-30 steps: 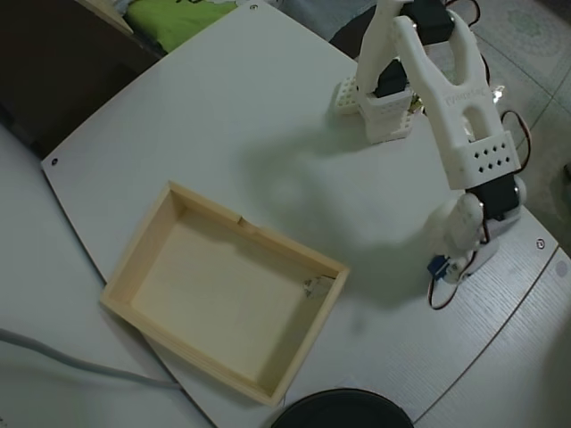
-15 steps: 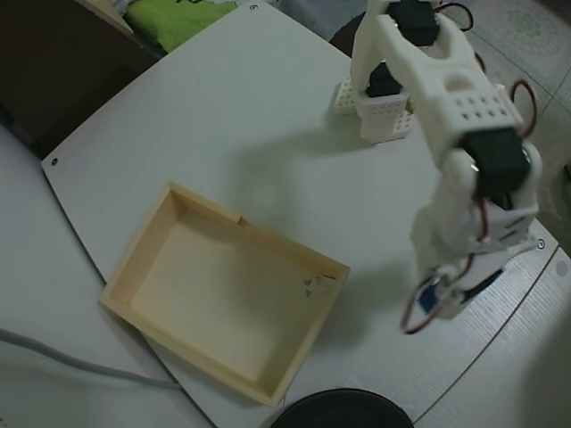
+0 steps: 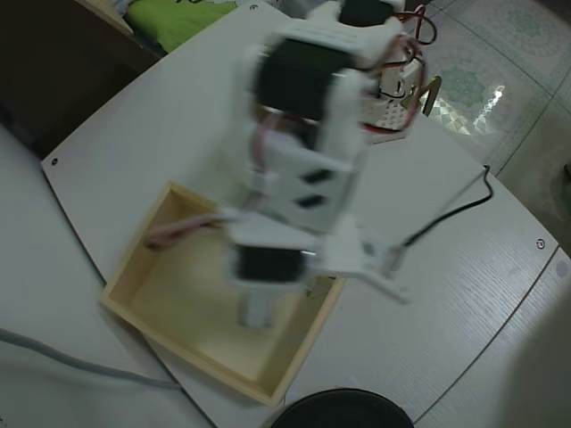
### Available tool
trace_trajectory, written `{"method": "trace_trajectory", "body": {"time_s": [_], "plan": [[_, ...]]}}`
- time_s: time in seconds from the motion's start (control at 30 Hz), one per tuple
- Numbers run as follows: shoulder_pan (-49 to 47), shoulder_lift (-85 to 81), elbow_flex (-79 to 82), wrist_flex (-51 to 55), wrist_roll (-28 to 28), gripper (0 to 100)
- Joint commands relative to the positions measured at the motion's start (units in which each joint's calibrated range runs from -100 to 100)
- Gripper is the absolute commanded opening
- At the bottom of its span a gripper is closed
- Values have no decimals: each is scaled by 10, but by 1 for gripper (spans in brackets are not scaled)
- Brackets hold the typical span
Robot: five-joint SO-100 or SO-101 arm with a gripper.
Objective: Pick up the small blue cube and put it into the box
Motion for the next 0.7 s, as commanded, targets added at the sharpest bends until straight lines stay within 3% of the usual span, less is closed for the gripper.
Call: {"method": "trace_trajectory", "body": {"time_s": [0.0,0.67], "plan": [[34,-4,-16,-13,3,4],[40,-5,221,-90,0,4]]}}
